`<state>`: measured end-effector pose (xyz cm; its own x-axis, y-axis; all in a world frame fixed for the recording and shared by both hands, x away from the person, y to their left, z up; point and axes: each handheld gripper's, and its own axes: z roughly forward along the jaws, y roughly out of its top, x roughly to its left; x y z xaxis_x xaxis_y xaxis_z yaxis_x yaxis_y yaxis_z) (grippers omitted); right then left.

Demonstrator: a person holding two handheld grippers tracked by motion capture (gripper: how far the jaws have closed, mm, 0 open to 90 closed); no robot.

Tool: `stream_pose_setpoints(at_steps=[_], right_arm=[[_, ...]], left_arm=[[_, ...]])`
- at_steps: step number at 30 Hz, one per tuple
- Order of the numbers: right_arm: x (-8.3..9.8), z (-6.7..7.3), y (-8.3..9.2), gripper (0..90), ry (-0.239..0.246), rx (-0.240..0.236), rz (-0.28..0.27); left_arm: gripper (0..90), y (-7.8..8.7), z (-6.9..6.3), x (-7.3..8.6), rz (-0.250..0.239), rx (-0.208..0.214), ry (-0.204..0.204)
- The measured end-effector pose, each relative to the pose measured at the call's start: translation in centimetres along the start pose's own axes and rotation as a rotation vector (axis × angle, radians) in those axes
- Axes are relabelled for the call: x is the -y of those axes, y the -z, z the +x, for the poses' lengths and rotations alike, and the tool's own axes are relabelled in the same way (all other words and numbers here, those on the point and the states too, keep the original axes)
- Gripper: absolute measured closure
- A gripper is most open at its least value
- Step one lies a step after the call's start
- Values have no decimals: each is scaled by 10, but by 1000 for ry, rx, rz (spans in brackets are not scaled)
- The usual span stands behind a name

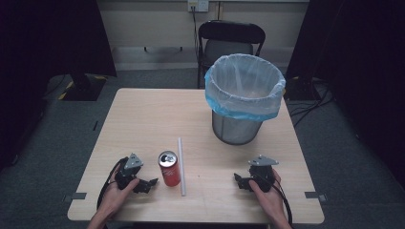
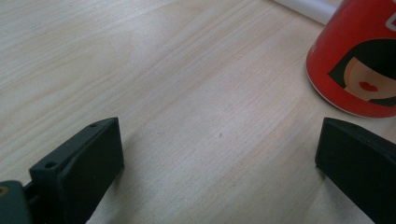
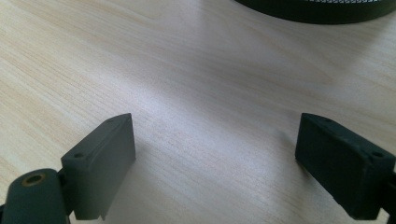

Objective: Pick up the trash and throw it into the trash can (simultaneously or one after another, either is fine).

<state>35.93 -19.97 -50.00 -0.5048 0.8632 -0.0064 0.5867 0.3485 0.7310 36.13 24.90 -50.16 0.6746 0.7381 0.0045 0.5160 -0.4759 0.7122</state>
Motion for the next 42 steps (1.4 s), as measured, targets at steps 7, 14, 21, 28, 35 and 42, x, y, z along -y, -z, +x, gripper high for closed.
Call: stream_pose_setpoints(at_steps=[7, 14, 21, 28, 35, 42], right_arm=[[0, 0, 0, 113, 0, 0, -1], [0, 0, 0, 113, -1, 0, 0], [0, 0, 0, 113, -1, 0, 0], [0, 0, 0, 113, 0, 0, -1], [0, 0, 0, 113, 0, 0, -1], [0, 0, 0, 113, 0, 0, -1]], left_arm=[[74, 3, -5, -1, -2, 5, 2], [164, 7, -3, -1, -2, 6, 27], [178, 20, 1, -1, -73, 72, 52], [174, 29, -9, -2, -140, 179, -1], [160, 26, -28, -12, -198, 261, -30], [160, 22, -34, -19, -206, 282, -40]])
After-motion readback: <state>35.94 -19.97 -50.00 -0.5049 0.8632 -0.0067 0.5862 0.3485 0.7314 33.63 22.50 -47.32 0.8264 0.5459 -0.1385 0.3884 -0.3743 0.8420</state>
